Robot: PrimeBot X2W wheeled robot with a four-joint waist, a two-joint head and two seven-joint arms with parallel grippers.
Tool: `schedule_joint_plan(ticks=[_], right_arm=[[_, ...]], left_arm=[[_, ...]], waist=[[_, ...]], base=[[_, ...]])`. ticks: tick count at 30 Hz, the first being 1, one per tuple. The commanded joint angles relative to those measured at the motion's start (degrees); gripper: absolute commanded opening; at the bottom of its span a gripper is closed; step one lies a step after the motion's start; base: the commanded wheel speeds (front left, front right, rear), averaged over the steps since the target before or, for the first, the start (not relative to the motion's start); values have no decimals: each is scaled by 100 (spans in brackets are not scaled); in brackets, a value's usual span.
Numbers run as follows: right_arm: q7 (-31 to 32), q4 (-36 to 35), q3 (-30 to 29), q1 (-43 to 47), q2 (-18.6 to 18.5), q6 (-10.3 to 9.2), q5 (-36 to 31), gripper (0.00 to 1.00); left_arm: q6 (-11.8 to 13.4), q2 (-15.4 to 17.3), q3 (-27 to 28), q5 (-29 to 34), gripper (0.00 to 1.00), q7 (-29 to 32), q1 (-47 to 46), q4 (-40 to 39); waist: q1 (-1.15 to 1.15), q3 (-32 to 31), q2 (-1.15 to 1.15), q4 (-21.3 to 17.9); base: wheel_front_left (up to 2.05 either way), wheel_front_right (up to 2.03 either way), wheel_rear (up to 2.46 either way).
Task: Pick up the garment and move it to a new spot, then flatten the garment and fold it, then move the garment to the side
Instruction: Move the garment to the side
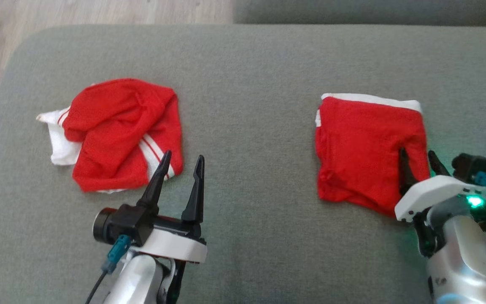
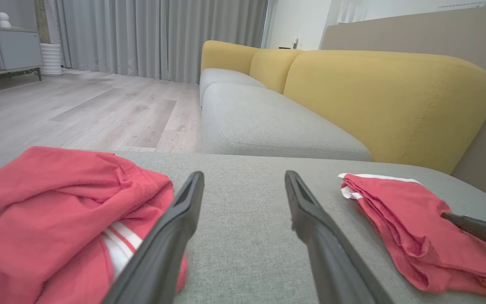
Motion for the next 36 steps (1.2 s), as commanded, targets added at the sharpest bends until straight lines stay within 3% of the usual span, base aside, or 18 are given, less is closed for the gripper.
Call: schedule_joint_plan(ticks=[1, 5, 6, 7, 8, 14, 20, 24, 28, 32, 36], right_arm=[[-5, -109, 148, -213, -14, 39, -4, 100], [81, 353, 167, -421, -14, 39, -61, 100], [83, 447, 196, -467, -14, 39, -70, 95], [72, 528, 233, -510, -14, 39, -69, 25], [30, 585, 274, -550, -14, 39, -124, 0], [-237, 651, 584, -774, -106, 39, -778, 0], [-172, 474, 1206, -884, -588, 39, -1138, 0], [-15, 364, 1795, -899, -1279, 39, -956, 0], [91, 295, 2191, -972, -2249, 39, -700, 0], [152, 328, 2229, -1091, -3089, 39, -645, 0], [119, 460, 1964, -1137, -3638, 39, -744, 0]], left_arm=[[-7, 2, 143, 33, 100, -55, -235, -196], [-17, 2, 151, 67, 100, -55, -276, -207], [-21, 2, 153, 71, 100, -55, -280, -209], [-23, 2, 156, 72, 100, -55, -284, -209], [-21, 2, 158, 77, 100, -55, -286, -205], [-6, 2, 166, 97, 100, -55, -214, -180], [7, 2, 169, 59, 100, -55, -126, -209], [28, 2, 170, 44, 100, -55, -120, -278], [48, 2, 151, 24, 100, -55, -166, -367], [60, 2, 117, -4, 100, -55, -248, -439], [56, 2, 121, -102, 100, -55, -336, -458]], waist=[[-1, 107, 0, 93], [-1, 181, 0, 139], [-1, 187, 0, 144], [-1, 189, 0, 144], [-1, 185, 0, 139], [-1, 0, 0, -13], [-1, -172, 0, -169], [-1, -150, 0, -220], [-1, 3, 0, -228], [-1, 196, 0, -195], [-1, 376, 0, -139]], base=[[0, 0, 0], [0, 0, 0], [0, 0, 0], [0, 0, 0], [0, 0, 0], [0, 0, 0], [0, 0, 0], [0, 0, 0], [0, 0, 0], [0, 0, 0], [0, 0, 0]])
